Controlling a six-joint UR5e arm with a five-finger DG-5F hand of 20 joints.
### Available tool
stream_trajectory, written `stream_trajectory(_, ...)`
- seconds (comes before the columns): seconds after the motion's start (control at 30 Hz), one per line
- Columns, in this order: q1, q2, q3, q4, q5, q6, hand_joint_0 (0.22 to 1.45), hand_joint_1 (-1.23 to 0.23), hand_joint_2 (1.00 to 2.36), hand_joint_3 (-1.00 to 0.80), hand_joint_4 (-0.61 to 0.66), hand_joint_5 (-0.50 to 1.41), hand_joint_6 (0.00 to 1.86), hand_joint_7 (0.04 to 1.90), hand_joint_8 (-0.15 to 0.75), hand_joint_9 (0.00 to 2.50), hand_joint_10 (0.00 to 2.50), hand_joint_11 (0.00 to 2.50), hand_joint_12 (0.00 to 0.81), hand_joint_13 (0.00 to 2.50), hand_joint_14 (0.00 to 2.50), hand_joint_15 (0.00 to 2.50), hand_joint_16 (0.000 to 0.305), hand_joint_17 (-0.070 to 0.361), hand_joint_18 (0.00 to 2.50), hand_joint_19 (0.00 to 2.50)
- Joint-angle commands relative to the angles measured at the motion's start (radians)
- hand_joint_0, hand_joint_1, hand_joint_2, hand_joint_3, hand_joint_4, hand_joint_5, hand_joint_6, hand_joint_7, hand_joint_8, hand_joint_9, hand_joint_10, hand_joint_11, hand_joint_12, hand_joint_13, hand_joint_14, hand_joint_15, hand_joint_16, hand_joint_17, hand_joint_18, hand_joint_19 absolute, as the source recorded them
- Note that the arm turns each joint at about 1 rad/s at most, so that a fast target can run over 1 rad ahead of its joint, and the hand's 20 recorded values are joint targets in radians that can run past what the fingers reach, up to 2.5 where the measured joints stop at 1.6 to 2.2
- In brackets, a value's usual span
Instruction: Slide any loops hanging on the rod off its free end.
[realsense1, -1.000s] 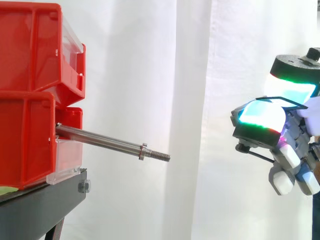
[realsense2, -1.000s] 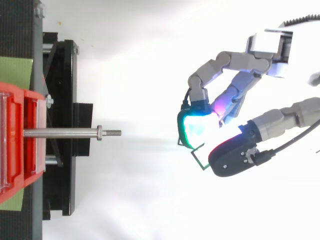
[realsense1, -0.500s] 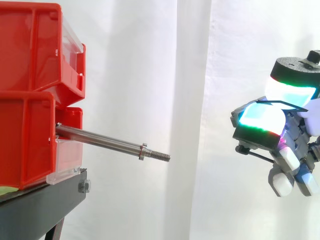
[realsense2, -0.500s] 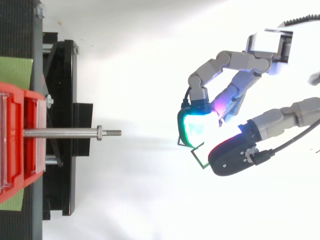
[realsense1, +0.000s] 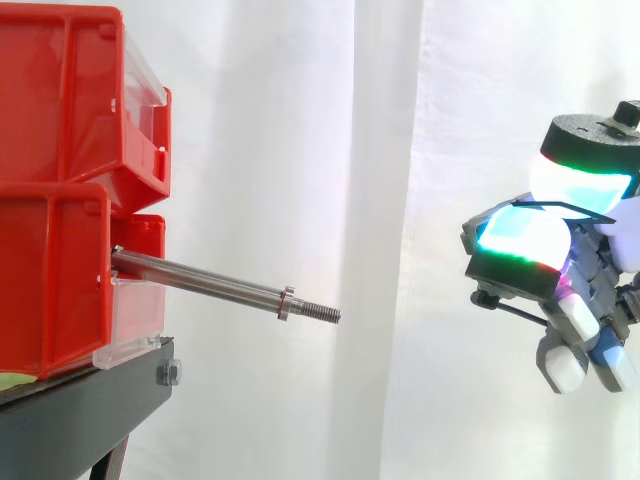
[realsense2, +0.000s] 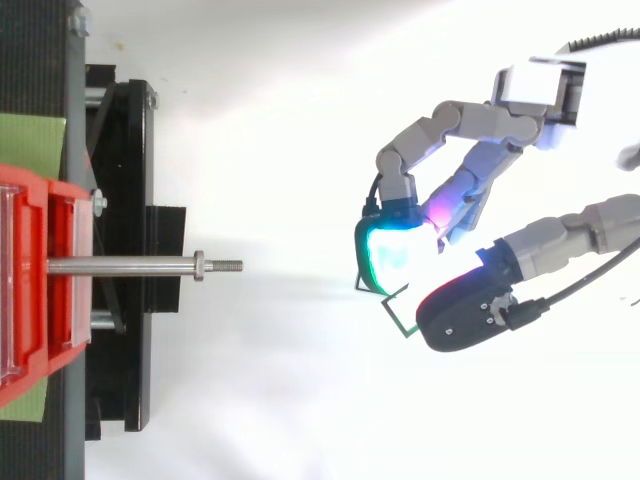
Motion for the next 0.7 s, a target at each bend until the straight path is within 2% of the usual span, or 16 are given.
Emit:
stream_trajectory(0.0,0.0,0.0,0.0,0.0,0.0,0.0,0.62,-0.74,1.02,-0.2,-0.09,-0.16,0.91,1.11,0.301,1.0,0.01,0.48,0.291,0.93,0.01,0.22,0.044,0.1,0.97,0.43)
stream_trajectory(0.67,0.001,0.0,0.0,0.0,0.0,0.0,0.62,-0.73,1.02,-0.2,-0.09,-0.17,0.91,1.12,0.297,1.0,0.02,0.49,0.294,0.93,0.01,0.23,0.045,0.102,0.96,0.43)
